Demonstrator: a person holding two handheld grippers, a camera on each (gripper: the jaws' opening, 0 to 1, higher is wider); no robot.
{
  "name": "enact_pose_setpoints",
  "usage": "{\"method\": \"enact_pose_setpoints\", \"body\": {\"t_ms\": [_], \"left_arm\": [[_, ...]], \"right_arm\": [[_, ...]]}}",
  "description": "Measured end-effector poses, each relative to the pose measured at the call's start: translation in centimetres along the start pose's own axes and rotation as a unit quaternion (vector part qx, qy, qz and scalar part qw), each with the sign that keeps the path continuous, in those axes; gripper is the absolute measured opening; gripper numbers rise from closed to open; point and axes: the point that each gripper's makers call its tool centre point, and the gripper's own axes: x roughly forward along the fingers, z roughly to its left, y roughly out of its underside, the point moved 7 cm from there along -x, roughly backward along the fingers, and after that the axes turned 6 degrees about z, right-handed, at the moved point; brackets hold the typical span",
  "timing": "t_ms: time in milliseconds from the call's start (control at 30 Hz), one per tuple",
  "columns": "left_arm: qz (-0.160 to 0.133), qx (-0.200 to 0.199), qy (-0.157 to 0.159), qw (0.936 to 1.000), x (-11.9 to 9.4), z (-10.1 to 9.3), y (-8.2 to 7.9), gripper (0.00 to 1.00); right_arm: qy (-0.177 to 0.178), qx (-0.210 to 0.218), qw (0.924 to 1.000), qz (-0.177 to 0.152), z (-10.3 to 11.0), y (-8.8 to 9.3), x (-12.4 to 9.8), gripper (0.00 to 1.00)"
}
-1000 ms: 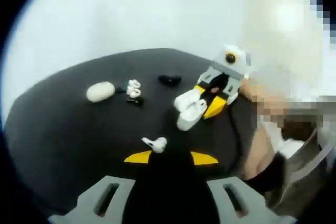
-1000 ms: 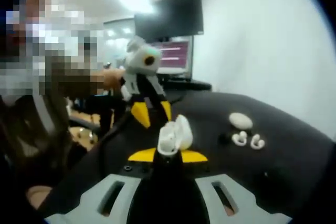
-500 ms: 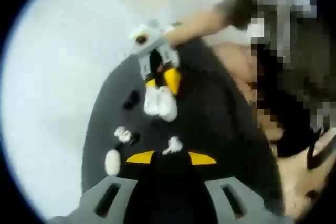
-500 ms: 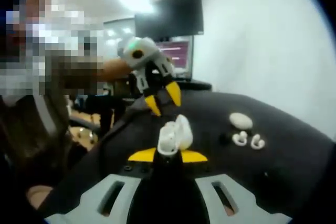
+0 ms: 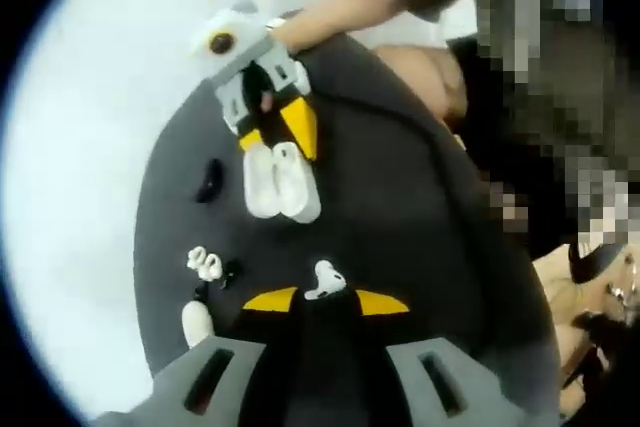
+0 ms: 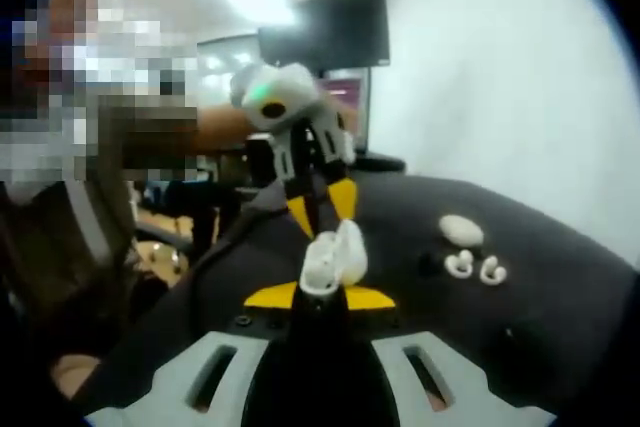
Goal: Pick up three earphones and place each one into its charging case using tactile feedback, ensure that each earphone is properly inserted and securely positioned inside the case.
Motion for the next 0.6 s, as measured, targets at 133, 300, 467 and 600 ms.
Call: {"method": "enact_pose_setpoints", "body": {"t_ms": [133, 300, 467, 600], "left_arm": [[0.012, 0.028, 0.000, 0.9995, 0.1, 0.1, -0.5, 0.18], [0.033, 0.064, 0.009, 0.9973, 0.3, -0.4, -1.1, 0.13], [0.049, 0.096, 0.005, 0.9941, 0.5, -0.8, -1.6, 0.12], [0.054, 0.111, 0.001, 0.9923, 0.5, -0.9, -1.7, 0.12]], "right_arm": [[-0.001, -0.001, 1.0000, 0.000, 0.0, 0.0, 0.0, 0.17], [-0.001, -0.001, 1.0000, 0.000, 0.1, 0.0, 0.0, 0.17], [-0.001, -0.001, 1.0000, 0.000, 0.1, 0.1, 0.0, 0.17], [-0.001, -0.002, 1.0000, 0.000, 0.0, 0.1, -0.1, 0.17]]}}
